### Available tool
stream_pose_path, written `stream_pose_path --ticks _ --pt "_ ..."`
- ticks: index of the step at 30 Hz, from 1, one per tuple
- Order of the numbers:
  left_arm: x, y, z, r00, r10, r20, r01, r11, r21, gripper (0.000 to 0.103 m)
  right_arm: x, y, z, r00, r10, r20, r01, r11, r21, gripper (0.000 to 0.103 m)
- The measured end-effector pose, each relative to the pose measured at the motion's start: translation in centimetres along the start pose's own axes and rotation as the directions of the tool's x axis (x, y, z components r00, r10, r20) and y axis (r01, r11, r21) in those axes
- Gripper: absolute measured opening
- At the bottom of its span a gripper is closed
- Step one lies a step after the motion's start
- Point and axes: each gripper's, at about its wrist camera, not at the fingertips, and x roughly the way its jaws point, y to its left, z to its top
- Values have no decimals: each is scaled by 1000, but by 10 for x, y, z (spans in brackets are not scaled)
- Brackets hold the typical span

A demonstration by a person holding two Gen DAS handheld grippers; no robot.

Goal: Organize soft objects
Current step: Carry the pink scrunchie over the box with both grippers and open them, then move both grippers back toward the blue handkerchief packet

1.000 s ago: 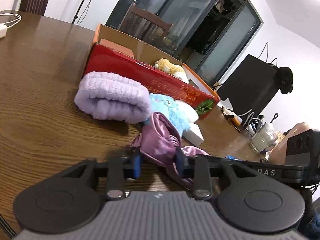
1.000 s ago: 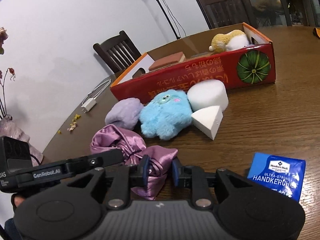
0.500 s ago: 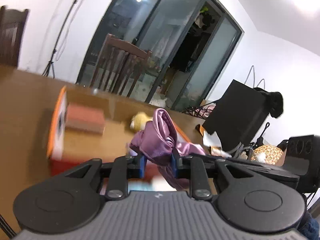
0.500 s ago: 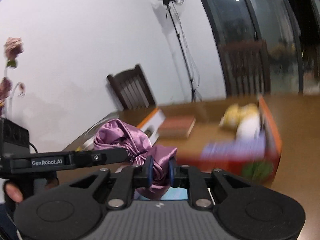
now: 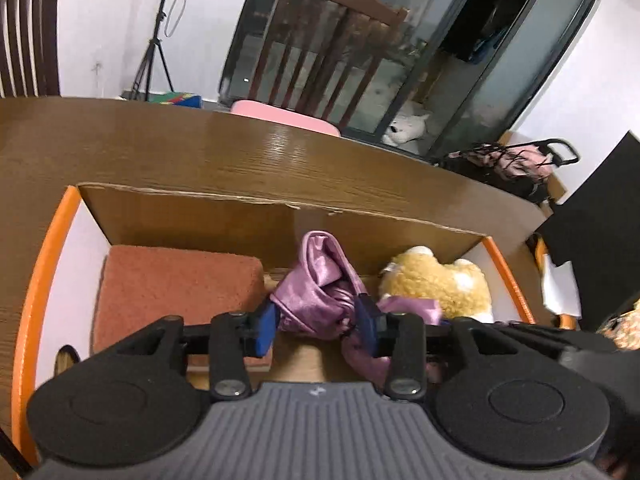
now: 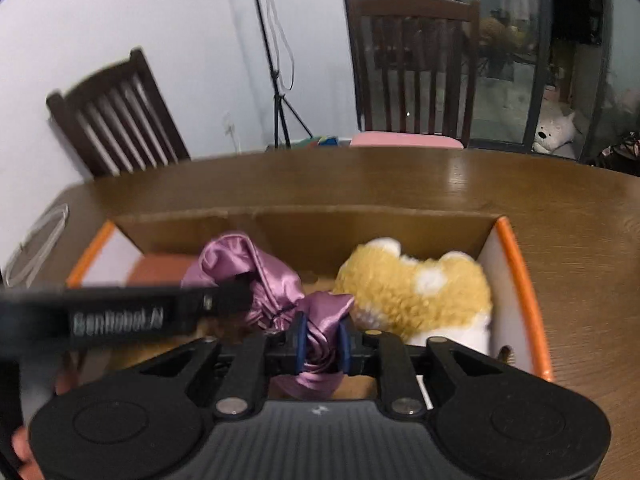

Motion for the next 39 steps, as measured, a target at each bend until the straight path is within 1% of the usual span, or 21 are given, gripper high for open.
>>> stream_pose_path --ticks 1,2,4,6,8,10,12,14,16,18,19,20,23,24,27,29,31,33,35,37,39 --pt "-4 2 1 1000 -7 9 7 1000 1 48 1 1 -2 1000 -9 11 9 1000 -12 25" --pt "-8 2 1 1000 -4 18 3 1000 10 49 1 1 -3 1000 -16 20 17 1000 -14 30" --pt "-22 3 3 998 22 56 -23 999 26 49 -4 -2 -3 999 -3 32 3 1000 -11 32" --pt "-42 2 5 996 6 86 -10 999 41 51 -13 -5 -3 999 3 48 -2 1000 -24 37" --pt "-57 -5 5 994 -8 111 0 998 68 59 -27 -9 -1 997 9 74 -7 1000 -28 40" --pt "-74 -13 -1 992 -8 123 -8 992 128 62 -46 -14 0 995 24 98 -22 999 -24 41" --pt "-87 -20 -8 990 24 141 -47 986 160 62 -75 -19 -3 990 26 137 -21 999 -34 46" --pt "-106 -23 -19 985 34 167 -64 982 178 62 -102 -25 -8 985 27 171 -19 999 -47 54" --pt "-131 -28 -36 978 31 208 -72 979 191 64 -127 -31 -15 980 45 193 -34 997 -63 60" --pt "-153 -32 -56 966 18 258 -73 976 206 76 -150 -37 -25 977 54 206 -37 996 -87 62" --pt "-166 -34 -70 958 10 286 -73 975 211 82 -164 -38 -34 974 51 221 -31 995 -94 65" --pt "-174 -35 -83 953 5 304 -75 973 219 82 -177 -40 -44 969 49 243 -26 995 -98 70" --pt "-203 -37 -132 938 -7 346 -82 967 242 85 -211 -44 -84 951 68 302 -38 994 -104 81" --pt "-212 -38 -149 935 -11 355 -80 968 239 85 -219 -44 -100 946 81 314 -48 993 -111 82" --pt "-232 -44 -192 928 -19 371 -71 971 228 87 -233 -40 -149 941 108 321 -68 989 -134 83" --pt "-245 -46 -220 916 -26 401 -79 967 242 94 -242 -35 -181 940 103 326 -56 987 -150 84" --pt "-254 -50 -248 904 4 428 -127 958 258 94 -250 -28 -212 933 109 344 -51 984 -173 85" --pt "-261 -48 -269 895 21 445 -150 955 256 94 -253 -23 -235 926 124 357 -70 985 -161 85" --pt "-267 -44 -287 895 22 446 -142 961 237 95 -255 -15 -257 920 149 362 -95 982 -163 85" --pt "-271 -40 -303 897 26 441 -132 969 211 96 -257 -8 -276 919 149 365 -95 982 -162 86" --pt "-277 -37 -312 899 34 438 -139 968 210 97 -258 -4 -291 918 166 360 -111 979 -169 88"
